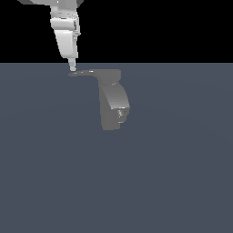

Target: Turn on the faucet by rotating a designated handle.

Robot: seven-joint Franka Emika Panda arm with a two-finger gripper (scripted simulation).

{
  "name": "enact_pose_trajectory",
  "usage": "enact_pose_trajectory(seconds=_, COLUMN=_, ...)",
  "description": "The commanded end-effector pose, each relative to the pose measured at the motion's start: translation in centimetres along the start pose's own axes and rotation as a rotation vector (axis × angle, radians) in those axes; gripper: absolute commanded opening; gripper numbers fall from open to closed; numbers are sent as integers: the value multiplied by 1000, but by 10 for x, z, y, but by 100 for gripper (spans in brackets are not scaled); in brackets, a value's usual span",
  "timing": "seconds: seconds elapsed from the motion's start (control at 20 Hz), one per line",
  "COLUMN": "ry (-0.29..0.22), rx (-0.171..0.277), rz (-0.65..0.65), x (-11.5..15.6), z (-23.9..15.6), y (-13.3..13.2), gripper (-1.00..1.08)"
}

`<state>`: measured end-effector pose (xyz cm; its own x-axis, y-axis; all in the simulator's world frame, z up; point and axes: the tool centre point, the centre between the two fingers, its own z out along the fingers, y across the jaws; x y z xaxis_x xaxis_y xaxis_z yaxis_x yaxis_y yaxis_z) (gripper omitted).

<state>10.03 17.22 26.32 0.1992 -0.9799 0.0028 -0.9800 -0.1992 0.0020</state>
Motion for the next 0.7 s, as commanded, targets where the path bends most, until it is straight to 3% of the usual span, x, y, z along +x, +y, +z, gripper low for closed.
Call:
enact_pose_trajectory(seconds=0.0, ry=1, rx=1, rz=37, x=6, z=5, y=-10, gripper=-100)
enact_pose_trajectory(seconds=0.65, ry=-2, rx=2, rz=112, x=19, z=15, y=-31, gripper=-100)
